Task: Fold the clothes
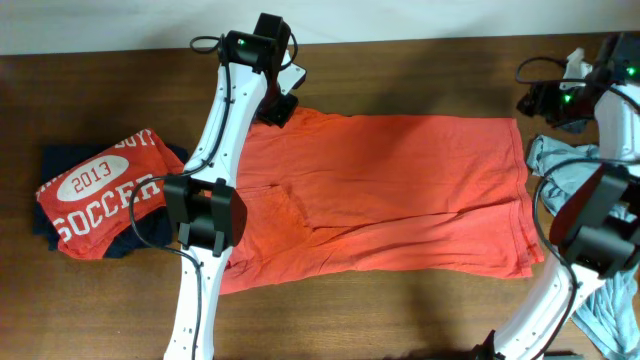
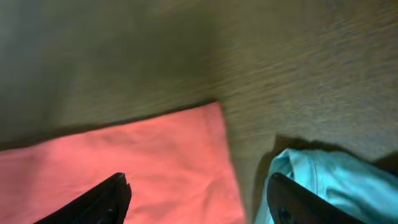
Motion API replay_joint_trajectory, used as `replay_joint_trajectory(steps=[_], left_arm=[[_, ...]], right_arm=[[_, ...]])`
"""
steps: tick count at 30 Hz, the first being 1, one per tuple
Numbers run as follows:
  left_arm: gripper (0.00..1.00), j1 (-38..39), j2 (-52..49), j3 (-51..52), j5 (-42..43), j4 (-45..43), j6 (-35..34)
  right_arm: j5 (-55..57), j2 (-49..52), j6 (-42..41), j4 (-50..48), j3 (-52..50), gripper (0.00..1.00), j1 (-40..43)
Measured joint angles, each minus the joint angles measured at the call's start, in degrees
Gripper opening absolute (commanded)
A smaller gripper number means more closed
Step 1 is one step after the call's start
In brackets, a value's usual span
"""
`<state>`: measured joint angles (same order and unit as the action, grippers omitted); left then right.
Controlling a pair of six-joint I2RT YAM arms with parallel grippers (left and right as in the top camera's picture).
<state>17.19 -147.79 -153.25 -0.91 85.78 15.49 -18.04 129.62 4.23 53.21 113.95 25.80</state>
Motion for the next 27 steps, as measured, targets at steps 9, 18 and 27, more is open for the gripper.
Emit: replay_joint_trajectory(steps=[9, 18, 27], left_arm=[[0.01, 0.0, 0.0, -0.1, 0.0, 0.6, 0.0], [0.0, 0.0, 0.0, -0.1, 0.0, 0.6, 0.0], [0.01, 0.0, 0.0, -0.1, 0.0, 0.8, 0.0]], right_arm=[[0.2, 6.4, 4.0, -5.7, 0.3, 0.75, 0.2], [-1.3, 10.4, 5.3, -8.5, 1.4, 0.71, -1.6], [-1.3, 11.2, 5.8, -7.0, 2.2, 0.43, -5.3]])
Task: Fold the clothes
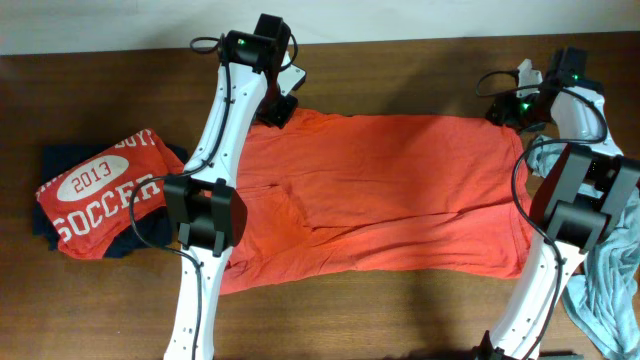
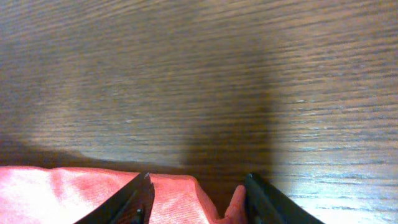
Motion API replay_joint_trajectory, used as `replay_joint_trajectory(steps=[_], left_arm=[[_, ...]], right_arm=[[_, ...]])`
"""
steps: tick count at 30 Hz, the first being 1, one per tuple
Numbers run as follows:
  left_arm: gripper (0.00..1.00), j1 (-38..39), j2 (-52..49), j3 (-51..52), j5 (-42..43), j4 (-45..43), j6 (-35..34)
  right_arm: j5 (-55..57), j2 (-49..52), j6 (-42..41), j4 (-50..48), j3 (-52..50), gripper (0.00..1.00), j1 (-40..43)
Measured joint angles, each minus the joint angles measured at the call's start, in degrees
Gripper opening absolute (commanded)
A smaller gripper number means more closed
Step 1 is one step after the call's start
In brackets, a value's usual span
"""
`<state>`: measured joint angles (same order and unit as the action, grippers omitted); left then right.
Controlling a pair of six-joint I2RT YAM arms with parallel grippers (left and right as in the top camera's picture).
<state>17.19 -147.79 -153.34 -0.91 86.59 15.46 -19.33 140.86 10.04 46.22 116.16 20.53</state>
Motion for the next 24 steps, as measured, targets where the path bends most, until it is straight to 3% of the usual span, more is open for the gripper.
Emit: replay_joint_trajectory(steps=[5, 11, 16, 24], left_arm=[[0.0, 0.0, 0.0, 0.0, 0.0, 0.0, 0.0], [0.01, 0.0, 0.0, -1.3, -0.2, 0.9, 0.0], [0.0, 0.0, 0.0, -6.5, -1.1, 1.7, 0.0], [0.01, 0.0, 2.8, -9.2, -2.3, 4.9, 0.0]], right_arm=[[1.6, 0.0, -1.3, 1.4, 0.3, 0.22, 0.2], [1.1, -0.1, -2.4, 4.3, 0.4, 0.09, 2.0], [0.5, -2.2, -2.6, 8.8, 0.4, 0.06, 2.5], [0.1, -13.4, -4.0, 19.1, 0.4, 0.04, 2.5]])
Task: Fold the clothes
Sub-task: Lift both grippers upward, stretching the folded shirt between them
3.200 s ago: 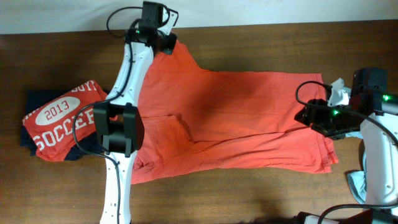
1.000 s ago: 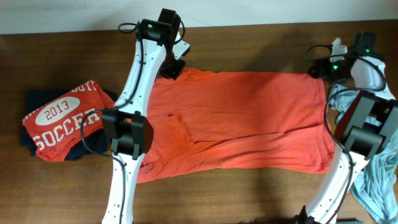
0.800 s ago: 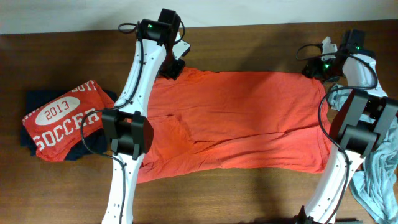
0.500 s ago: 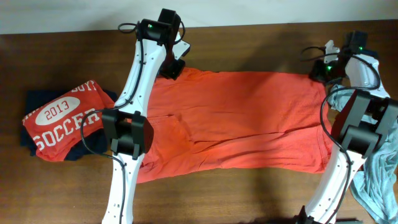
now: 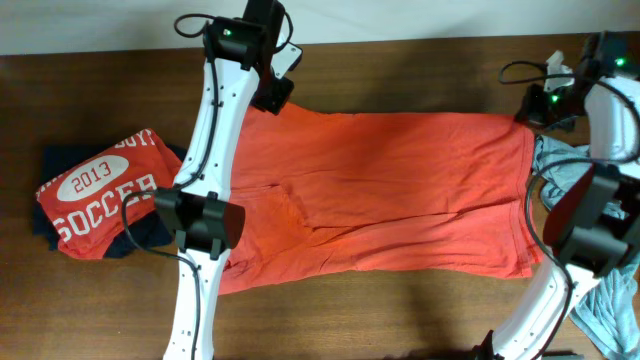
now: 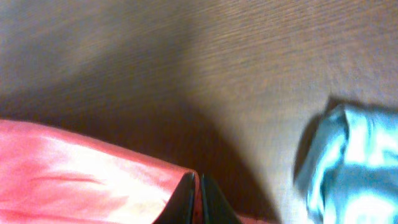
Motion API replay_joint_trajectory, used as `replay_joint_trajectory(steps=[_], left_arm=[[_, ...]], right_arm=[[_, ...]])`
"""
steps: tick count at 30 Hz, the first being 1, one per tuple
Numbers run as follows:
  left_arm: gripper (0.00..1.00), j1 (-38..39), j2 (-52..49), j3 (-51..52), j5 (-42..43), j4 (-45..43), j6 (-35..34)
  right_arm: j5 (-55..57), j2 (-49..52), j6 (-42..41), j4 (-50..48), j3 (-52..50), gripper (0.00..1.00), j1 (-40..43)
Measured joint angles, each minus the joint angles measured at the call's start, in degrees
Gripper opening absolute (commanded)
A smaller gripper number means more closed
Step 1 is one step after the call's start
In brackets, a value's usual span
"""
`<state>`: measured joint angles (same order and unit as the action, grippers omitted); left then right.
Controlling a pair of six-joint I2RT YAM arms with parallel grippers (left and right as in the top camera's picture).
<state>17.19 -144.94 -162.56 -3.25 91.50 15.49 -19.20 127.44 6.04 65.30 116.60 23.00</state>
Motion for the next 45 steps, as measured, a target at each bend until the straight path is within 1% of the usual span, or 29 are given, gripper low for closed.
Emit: replay_joint_trajectory(steps=[6, 12, 18, 23, 25, 29, 31, 36, 40, 45], left_arm=[[0.0, 0.0, 3.1, -0.1, -1.7, 4.9, 0.0], [0.01, 0.0, 4.9, -0.1, -1.8, 5.0, 1.2], [0.0, 0.0, 5.2, -0.1, -1.9, 5.0, 3.8], [0.0, 0.0, 5.7, -0.1, -1.4, 5.0, 4.0], [0.0, 0.0, 6.9, -0.1, -1.3, 5.0, 3.6], [0.0, 0.0, 12.0, 0.8, -1.2, 5.0, 0.3], [0.0, 0.1, 15.9, 3.3, -1.2, 5.0, -1.4], [0.01, 0.7, 24.4, 13.7, -1.2, 5.2, -4.1], [0.01, 1.1, 25.1, 24.2, -1.3, 4.1, -5.5], [0.0, 1.1, 23.5, 37.1, -1.3, -0.1, -6.1]], right_arm=[[-0.2, -3.8, -0.2, 8.8, 0.1, 0.04, 0.0], [-0.2, -4.0, -0.2, 15.6, 0.1, 0.04, 0.0], [-0.2, -4.3, -0.3, 17.0, 0.1, 0.04, -0.1], [-0.2, -5.8, -0.2, 17.0, 0.1, 0.04, -0.7], [-0.2, -6.6, -0.3, 17.0, 0.1, 0.04, -1.2], [-0.2, -8.3, -0.2, 17.1, 0.1, 0.04, -1.8], [-0.2, -8.9, -0.3, 17.5, 0.1, 0.04, -1.9], [-0.2, -9.1, -0.3, 18.4, 0.1, 0.04, -1.9], [-0.2, -9.1, -0.3, 20.4, 0.1, 0.04, -1.9], [-0.1, -9.1, -1.5, 24.6, 0.1, 0.04, -1.9]])
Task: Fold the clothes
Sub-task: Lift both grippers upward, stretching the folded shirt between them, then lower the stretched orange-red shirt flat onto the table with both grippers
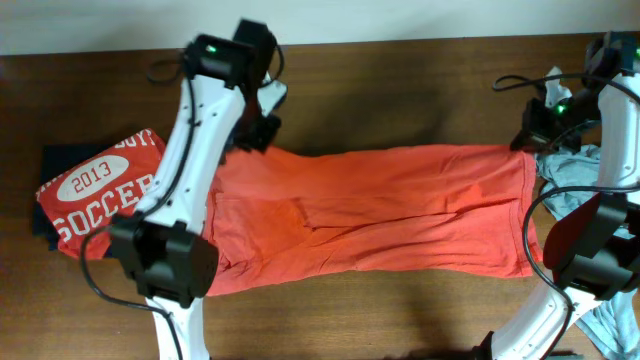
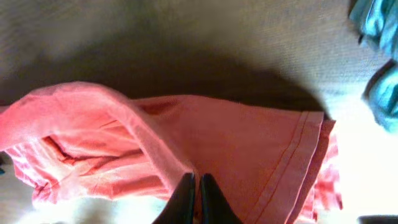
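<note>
An orange garment [image 1: 380, 210] lies spread across the table's middle. Its far edge is raised and pulled nearer. My left gripper [image 1: 262, 132] sits at the garment's far left corner and appears shut on it; its fingers are too small to see clearly. My right gripper [image 1: 527, 140] holds the far right corner. In the right wrist view the right gripper [image 2: 194, 190] has its jaws shut on a fold of the orange garment [image 2: 249, 143], which hangs under it with a stitched hem on the right.
A folded red soccer shirt [image 1: 98, 192] lies on a dark navy garment [image 1: 52, 160] at the left. Light blue clothes [image 1: 568, 172] lie heaped at the right edge, also seen as light blue clothes [image 2: 379, 50]. Bare wooden table [image 1: 400, 70] lies behind the garment.
Both grippers have moved toward the table's front with the garment's far corners. The far edge now lies nearer and the garment looks narrower front to back. The left arm has swung to the left.
The left gripper stood at the far left corner while the right one hung open above the far right corner. Then the right jaws straddled that corner, then were shut on it. Now both corners are lifted and brought nearer.
</note>
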Motion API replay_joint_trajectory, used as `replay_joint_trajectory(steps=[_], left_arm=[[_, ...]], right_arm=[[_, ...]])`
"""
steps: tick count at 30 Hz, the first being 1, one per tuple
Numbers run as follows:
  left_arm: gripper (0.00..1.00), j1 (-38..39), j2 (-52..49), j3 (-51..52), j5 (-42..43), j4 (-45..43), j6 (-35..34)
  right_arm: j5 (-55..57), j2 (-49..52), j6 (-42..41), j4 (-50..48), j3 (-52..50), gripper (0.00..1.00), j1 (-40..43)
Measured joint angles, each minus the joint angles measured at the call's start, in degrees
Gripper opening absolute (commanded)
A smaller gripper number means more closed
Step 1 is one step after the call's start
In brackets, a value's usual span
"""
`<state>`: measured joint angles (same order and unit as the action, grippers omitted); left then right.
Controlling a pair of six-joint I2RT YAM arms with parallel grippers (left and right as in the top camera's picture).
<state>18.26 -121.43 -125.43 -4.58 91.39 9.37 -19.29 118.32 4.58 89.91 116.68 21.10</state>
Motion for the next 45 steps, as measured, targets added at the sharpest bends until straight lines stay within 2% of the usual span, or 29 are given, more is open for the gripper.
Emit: replay_joint_trajectory(steps=[6, 18, 26, 27, 29, 30, 32, 35, 43, 45], left_arm=[[0.01, 0.0, -0.2, 8.2, -0.4, -0.4, 0.0], [0.01, -0.3, -0.2, 10.6, -0.4, 4.7, -0.1], [0.04, -4.8, -0.2, 16.1, 0.1, 4.5, -0.7], [0.04, -5.4, -0.2, 17.2, 0.1, 4.3, -0.7], [0.06, -6.4, -0.2, 19.6, 0.1, 3.3, -0.9], [0.08, -7.0, -0.2, 20.7, 0.2, 3.1, -1.1], [0.14, -7.8, -0.2, 21.5, 0.3, 3.0, -1.4], [0.29, -8.8, -0.2, 21.6, 0.6, 2.6, -1.7], [0.28, -9.7, -0.2, 21.5, 1.2, 2.4, -2.1], [0.22, -9.7, -0.2, 20.9, 1.2, 2.6, -2.1]], right_arm=[[2.0, 0.0, -0.2, 7.1, 0.0, 0.04, -0.2], [16.0, 0.0, -7.4, 7.2, -5.4, 0.04, -2.9], [23.5, 0.0, -12.0, 7.2, -7.9, 0.05, -2.9], [24.0, 0.0, -12.4, 7.2, -7.9, 0.07, -2.9], [25.1, -0.1, -13.2, 7.2, -7.9, 0.17, -2.9], [25.7, -0.1, -13.9, 7.2, -8.0, 0.19, -2.9], [27.6, -0.1, -14.8, 7.1, -8.1, 0.25, -2.9], [30.9, -0.1, -17.0, 6.9, -8.2, 0.36, -2.9], [33.2, -0.1, -18.9, 4.5, -8.2, 0.34, -2.9], [31.4, -0.1, -18.0, 2.6, -8.2, 0.3, -2.9]])
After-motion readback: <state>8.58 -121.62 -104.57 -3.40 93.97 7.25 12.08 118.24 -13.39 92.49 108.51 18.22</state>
